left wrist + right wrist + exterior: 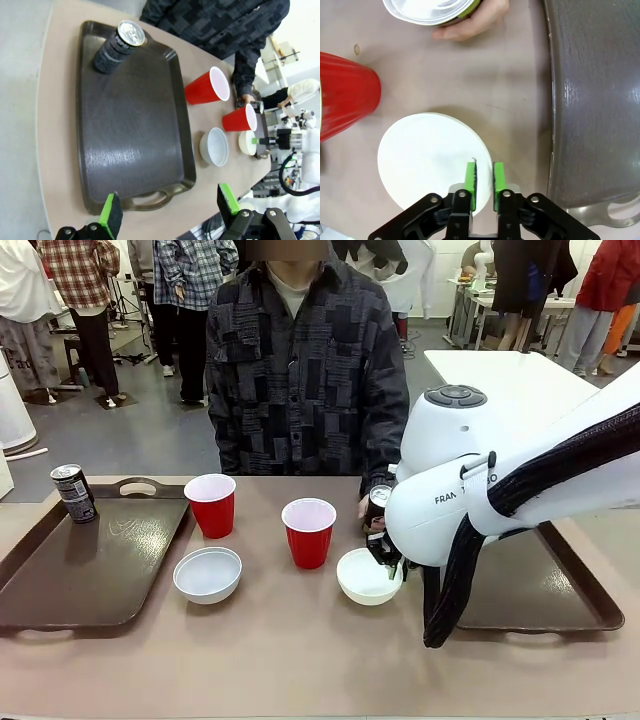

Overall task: Prepare tableware on both trays.
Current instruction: Pick up a Picnic Bowl from the table and place it on a Handle tray.

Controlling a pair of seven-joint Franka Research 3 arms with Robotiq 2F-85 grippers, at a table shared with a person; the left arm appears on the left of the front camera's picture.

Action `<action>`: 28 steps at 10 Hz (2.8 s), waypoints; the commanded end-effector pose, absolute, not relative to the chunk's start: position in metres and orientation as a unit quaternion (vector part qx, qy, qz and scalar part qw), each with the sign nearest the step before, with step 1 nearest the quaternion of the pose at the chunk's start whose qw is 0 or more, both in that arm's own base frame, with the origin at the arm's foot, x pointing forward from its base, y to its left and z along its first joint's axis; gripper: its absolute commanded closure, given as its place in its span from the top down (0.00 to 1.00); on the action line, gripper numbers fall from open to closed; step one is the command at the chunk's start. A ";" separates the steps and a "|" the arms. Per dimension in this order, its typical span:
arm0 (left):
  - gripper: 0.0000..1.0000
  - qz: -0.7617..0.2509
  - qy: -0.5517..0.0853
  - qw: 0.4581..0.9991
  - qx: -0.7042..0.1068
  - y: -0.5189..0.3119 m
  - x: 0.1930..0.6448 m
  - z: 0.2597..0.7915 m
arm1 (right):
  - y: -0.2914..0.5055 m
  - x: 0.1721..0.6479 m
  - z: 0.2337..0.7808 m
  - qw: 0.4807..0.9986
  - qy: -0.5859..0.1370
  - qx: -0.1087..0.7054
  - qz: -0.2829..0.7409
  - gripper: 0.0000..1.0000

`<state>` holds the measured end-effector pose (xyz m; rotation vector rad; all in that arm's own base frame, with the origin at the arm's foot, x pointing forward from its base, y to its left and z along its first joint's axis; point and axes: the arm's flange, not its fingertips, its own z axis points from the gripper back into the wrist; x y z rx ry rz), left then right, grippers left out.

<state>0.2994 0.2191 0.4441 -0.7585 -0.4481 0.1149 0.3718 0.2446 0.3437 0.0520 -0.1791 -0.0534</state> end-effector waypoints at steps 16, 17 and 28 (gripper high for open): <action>1.00 0.055 -0.222 0.899 -0.373 0.221 0.299 0.444 | 0.181 0.325 0.465 0.988 -0.147 0.050 -0.023 0.02; 1.00 0.055 -0.222 0.899 -0.373 0.221 0.299 0.444 | 0.173 0.325 0.468 0.988 -0.144 0.044 -0.019 0.03; 1.00 0.055 -0.222 0.899 -0.373 0.221 0.299 0.444 | 0.104 0.279 0.446 0.993 -0.117 -0.013 -0.031 0.03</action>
